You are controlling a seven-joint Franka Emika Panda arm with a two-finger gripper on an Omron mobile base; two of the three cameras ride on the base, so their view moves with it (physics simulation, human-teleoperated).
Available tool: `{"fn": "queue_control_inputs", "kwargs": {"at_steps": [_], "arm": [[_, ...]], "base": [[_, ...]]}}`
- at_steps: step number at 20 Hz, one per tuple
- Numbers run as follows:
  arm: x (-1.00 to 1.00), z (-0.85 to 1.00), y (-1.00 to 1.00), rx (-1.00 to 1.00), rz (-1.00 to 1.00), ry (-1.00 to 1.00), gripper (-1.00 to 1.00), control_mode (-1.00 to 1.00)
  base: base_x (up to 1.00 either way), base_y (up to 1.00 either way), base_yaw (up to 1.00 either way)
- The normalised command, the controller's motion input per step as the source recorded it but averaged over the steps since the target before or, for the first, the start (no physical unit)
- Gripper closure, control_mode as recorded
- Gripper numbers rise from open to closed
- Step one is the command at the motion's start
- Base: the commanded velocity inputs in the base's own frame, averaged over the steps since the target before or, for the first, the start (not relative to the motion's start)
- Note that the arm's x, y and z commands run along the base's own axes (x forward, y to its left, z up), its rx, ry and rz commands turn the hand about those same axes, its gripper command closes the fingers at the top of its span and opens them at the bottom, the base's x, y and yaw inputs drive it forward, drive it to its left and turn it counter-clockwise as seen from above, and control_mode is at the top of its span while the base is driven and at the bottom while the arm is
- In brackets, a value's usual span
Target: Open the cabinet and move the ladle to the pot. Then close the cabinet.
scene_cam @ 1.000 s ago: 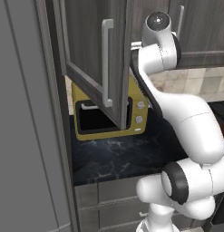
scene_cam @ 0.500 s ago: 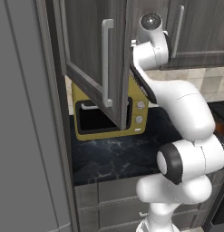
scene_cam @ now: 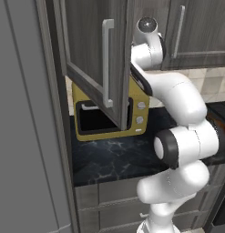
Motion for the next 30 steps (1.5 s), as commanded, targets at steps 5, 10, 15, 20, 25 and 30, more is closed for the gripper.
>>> {"fn": "queue_control_inputs", "kwargs": {"at_steps": [5, 10, 15, 20, 25, 30], "arm": [[0.44, -0.06, 0.0, 0.0, 0.04, 0.0, -1.0, -1.0], [0.4, -0.04, 0.0, 0.0, 0.02, 0.0, -1.0, -1.0], [0.34, -0.01, 0.0, 0.0, 0.02, -0.01, -1.0, -1.0], [0.17, 0.0, 0.0, 0.0, 0.0, -0.01, -1.0, -1.0], [0.23, -0.09, -0.02, 0.0, 0.0, 0.0, -1.0, -1.0], [0.2, -0.16, -0.02, 0.0, 0.0, 0.0, -1.0, -1.0]], "base": [[0.0, 0.0, 0.0], [0.0, 0.0, 0.0], [0.0, 0.0, 0.0], [0.0, 0.0, 0.0], [0.0, 0.0, 0.0], [0.0, 0.0, 0.0]]}}
